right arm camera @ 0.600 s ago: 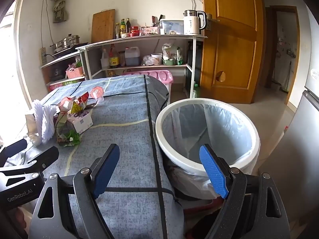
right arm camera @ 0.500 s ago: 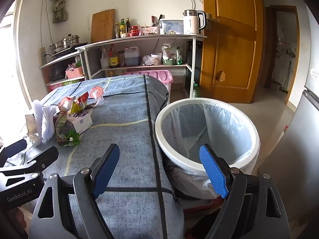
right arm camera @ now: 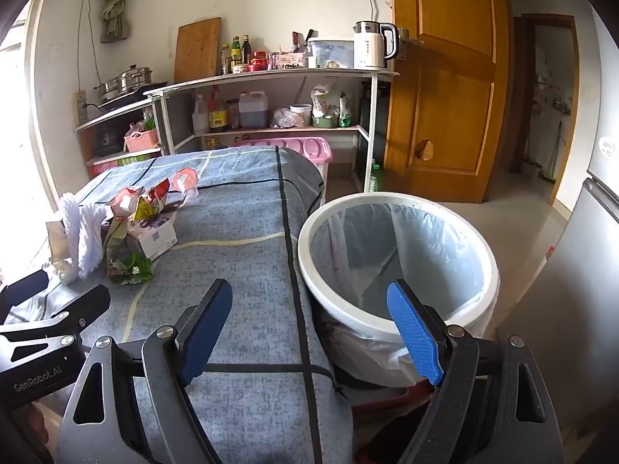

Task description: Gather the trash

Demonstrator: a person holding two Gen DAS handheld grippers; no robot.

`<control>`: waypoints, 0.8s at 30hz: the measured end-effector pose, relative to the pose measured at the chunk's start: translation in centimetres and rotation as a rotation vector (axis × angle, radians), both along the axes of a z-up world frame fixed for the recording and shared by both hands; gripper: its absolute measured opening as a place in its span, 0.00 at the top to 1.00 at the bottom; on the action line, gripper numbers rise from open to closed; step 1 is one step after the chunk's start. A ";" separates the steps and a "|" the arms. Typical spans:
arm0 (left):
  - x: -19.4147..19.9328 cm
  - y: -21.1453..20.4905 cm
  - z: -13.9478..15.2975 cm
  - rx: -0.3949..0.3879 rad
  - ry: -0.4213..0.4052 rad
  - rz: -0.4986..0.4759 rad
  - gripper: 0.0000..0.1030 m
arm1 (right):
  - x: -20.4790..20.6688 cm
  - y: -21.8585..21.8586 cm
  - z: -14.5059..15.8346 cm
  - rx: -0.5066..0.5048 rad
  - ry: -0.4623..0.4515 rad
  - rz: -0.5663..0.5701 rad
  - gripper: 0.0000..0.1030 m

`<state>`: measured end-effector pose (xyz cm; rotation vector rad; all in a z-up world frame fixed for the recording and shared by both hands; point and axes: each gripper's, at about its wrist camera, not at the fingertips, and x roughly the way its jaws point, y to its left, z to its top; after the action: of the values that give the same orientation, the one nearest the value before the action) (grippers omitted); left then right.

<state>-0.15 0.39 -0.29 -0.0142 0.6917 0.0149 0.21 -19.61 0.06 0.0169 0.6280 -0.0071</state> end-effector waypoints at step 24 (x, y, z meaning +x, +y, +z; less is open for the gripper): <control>0.0 -0.3 0.4 0.015 0.001 0.008 0.03 | -0.1 0.0 0.2 0.001 -0.004 -0.002 0.20</control>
<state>-0.11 0.13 0.07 -0.0024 0.6922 0.0275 0.13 -19.62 0.22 0.0183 0.6236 -0.0092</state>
